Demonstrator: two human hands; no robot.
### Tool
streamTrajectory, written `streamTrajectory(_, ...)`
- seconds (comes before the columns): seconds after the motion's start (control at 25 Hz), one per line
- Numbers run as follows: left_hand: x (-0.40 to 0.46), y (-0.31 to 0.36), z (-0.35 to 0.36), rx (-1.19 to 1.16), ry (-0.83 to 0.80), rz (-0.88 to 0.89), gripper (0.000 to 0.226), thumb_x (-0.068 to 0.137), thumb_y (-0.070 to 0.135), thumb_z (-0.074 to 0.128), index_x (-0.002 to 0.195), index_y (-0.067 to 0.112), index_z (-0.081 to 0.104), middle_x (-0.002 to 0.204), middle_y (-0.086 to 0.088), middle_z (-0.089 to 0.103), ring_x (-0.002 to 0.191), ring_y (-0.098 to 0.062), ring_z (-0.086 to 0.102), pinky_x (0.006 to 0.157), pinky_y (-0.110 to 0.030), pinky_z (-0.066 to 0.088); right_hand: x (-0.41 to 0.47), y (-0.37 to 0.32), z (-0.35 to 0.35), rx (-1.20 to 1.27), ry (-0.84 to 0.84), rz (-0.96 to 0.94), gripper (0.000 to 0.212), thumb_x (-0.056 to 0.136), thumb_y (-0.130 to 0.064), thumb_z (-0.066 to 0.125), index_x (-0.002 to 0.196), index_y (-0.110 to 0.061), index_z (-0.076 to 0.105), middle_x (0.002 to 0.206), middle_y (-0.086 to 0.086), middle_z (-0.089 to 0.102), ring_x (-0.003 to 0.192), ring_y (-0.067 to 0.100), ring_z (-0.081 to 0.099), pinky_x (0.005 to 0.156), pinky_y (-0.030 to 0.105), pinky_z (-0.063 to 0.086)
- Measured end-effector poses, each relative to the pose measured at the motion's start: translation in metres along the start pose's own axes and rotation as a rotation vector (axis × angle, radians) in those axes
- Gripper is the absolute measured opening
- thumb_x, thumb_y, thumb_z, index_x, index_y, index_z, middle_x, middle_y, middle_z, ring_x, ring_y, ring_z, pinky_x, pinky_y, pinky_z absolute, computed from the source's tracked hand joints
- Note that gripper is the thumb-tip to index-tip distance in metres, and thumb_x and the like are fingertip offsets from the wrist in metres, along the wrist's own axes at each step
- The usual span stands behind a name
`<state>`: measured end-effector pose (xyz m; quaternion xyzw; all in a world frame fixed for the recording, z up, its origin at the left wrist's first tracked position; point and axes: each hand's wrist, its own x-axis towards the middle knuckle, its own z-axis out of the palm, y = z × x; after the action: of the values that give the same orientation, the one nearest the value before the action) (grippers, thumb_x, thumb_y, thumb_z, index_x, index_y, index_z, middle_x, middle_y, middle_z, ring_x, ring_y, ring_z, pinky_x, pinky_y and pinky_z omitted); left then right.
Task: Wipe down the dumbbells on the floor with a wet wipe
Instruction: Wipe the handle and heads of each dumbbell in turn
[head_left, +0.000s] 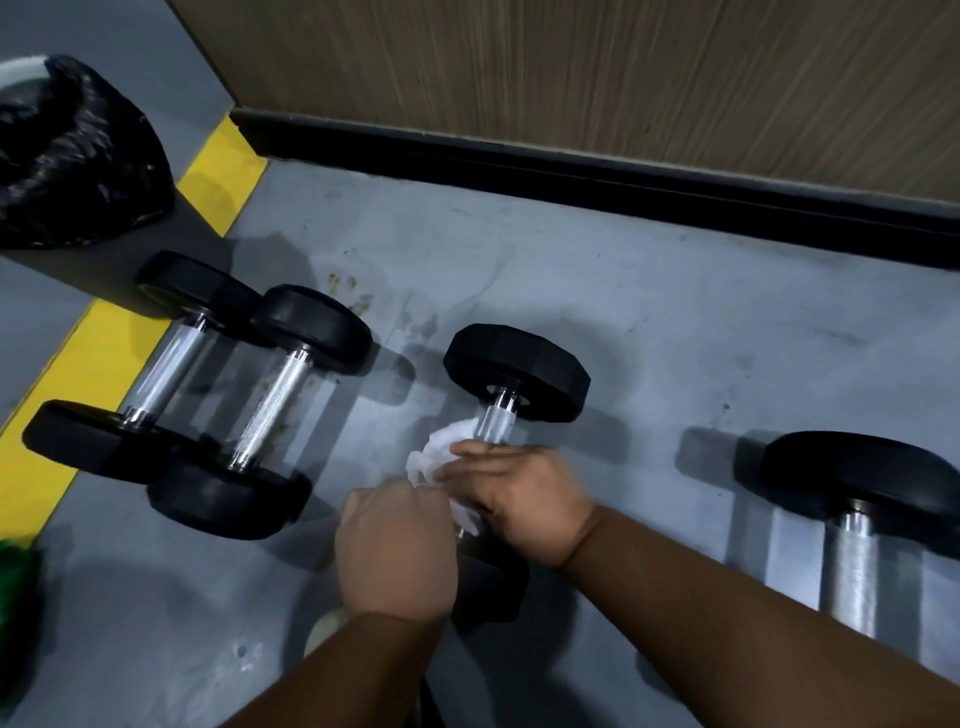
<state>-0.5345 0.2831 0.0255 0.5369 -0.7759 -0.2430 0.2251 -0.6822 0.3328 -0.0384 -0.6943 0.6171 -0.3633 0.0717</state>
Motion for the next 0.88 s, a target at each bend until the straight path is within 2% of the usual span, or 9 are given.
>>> streamTrajectory(0.12,0.001,-0.005,0.001,0.01,-0.009,0.001,0.036,0.082,0.039,0.041,0.05,0.025,0.03,0.051,0.006,0.04,0.067,-0.027,0.05,0.06,-0.048,0.048,-0.002,-0.001,0.005,0.038,-0.133,-0.031,0.042,0.084,-0.013,0.077,0.125,-0.02,0.071,0.132,-0.006,0.068,0.128,0.021,0.061,0.104,0.032,0.052)
streamTrajectory(0.2,0.001,-0.004,0.001,-0.001,-0.011,0.002,0.037,0.081,0.039,0.041,0.05,0.025,0.027,0.05,0.004,0.04,0.067,-0.028,0.049,0.06,-0.049,0.048,0.006,0.006,-0.002,0.028,-0.2,-0.057,0.036,0.087,-0.018,0.069,0.123,-0.02,0.072,0.13,-0.005,0.069,0.128,0.019,0.06,0.101,0.032,0.054)
streamTrajectory(0.28,0.001,-0.002,0.0,-0.015,-0.011,0.008,0.037,0.08,0.04,0.04,0.05,0.026,0.024,0.049,0.006,0.036,0.067,-0.029,0.048,0.06,-0.047,0.048,0.01,0.021,-0.01,-0.025,-0.128,-0.018,0.028,0.088,-0.02,0.065,0.114,-0.018,0.076,0.121,-0.003,0.073,0.123,0.019,0.063,0.094,0.034,0.057)
streamTrajectory(0.4,0.001,0.0,-0.001,-0.008,-0.025,-0.008,0.038,0.079,0.041,0.039,0.05,0.023,0.022,0.049,0.005,0.034,0.069,-0.03,0.048,0.06,-0.046,0.047,-0.005,0.025,-0.003,0.027,-0.005,0.137,0.035,0.086,-0.01,0.063,0.119,-0.017,0.074,0.129,-0.003,0.07,0.133,0.02,0.057,0.096,0.038,0.057)
streamTrajectory(0.52,0.0,0.002,-0.002,-0.014,-0.028,-0.041,0.043,0.084,0.037,0.048,0.048,0.024,0.028,0.05,0.006,0.04,0.07,-0.029,0.05,0.062,-0.044,0.048,-0.025,0.006,0.009,0.096,-0.081,0.055,0.037,0.095,-0.016,0.054,0.129,-0.019,0.069,0.138,-0.007,0.064,0.143,0.019,0.045,0.103,0.038,0.053)
streamTrajectory(0.64,-0.001,0.004,0.0,-0.033,-0.018,-0.086,0.052,0.09,0.02,0.062,0.046,0.023,0.033,0.053,0.006,0.044,0.069,-0.027,0.052,0.063,-0.043,0.047,-0.017,0.017,0.006,0.154,-0.075,0.043,0.031,0.1,-0.017,0.057,0.127,-0.016,0.07,0.132,-0.005,0.068,0.139,0.018,0.049,0.105,0.038,0.05)
streamTrajectory(0.8,0.001,0.004,-0.002,-0.022,-0.012,-0.064,0.041,0.075,0.042,0.041,0.047,0.013,0.035,0.053,0.005,0.041,0.066,-0.028,0.051,0.063,-0.045,0.049,-0.002,0.029,0.002,0.204,0.042,0.288,0.029,0.102,-0.031,0.054,0.119,-0.017,0.074,0.132,-0.007,0.068,0.143,0.012,0.044,0.111,0.035,0.046)
streamTrajectory(0.88,0.001,0.001,0.0,-0.023,-0.004,-0.041,0.04,0.074,0.044,0.039,0.047,0.016,0.031,0.051,0.004,0.039,0.067,-0.029,0.051,0.062,-0.044,0.048,-0.01,0.012,0.009,0.194,0.063,0.269,0.022,0.101,-0.031,0.061,0.11,-0.017,0.076,0.129,-0.006,0.069,0.145,0.015,0.043,0.112,0.032,0.044)
